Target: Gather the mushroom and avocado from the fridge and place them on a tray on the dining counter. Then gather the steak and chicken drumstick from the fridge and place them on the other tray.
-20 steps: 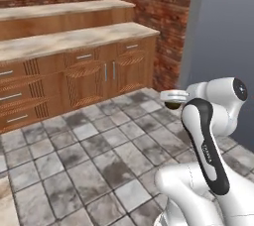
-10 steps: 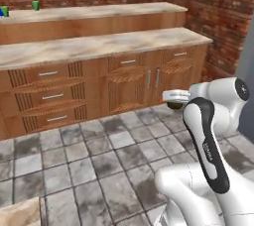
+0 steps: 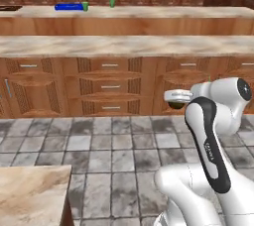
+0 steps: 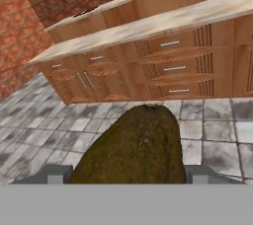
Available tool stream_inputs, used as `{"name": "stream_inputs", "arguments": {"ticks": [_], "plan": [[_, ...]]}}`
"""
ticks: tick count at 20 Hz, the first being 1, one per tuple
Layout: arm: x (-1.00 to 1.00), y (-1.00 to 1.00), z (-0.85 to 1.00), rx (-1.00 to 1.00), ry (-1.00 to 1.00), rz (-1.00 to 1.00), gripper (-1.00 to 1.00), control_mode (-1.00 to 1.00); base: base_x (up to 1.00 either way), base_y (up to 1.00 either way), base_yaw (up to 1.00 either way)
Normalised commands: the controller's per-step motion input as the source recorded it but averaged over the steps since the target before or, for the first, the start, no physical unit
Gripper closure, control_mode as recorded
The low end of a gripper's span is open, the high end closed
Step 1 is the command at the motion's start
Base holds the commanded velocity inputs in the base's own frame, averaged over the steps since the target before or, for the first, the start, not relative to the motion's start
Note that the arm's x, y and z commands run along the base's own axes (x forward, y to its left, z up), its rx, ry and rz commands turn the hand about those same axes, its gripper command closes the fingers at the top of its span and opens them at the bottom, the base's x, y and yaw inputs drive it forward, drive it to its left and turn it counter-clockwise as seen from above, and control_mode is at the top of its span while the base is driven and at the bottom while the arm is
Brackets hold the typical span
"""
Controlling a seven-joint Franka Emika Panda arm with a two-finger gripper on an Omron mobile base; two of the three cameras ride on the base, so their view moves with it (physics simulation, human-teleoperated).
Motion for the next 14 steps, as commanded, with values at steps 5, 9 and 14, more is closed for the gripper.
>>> {"name": "stream_inputs", "arguments": {"ticks": [5,9,14], "plan": [[0.00,0.00,0.00,0.00,0.00,0.00,1.00,1.00,0.70,-0.09,0.57],[0.00,0.00,0.00,0.00,0.00,0.00,1.00,1.00,0.75,-0.12,0.58],[0.00,0.00,0.00,0.00,0.00,0.00,1.00,1.00,0.74,-0.13,0.58]]}}
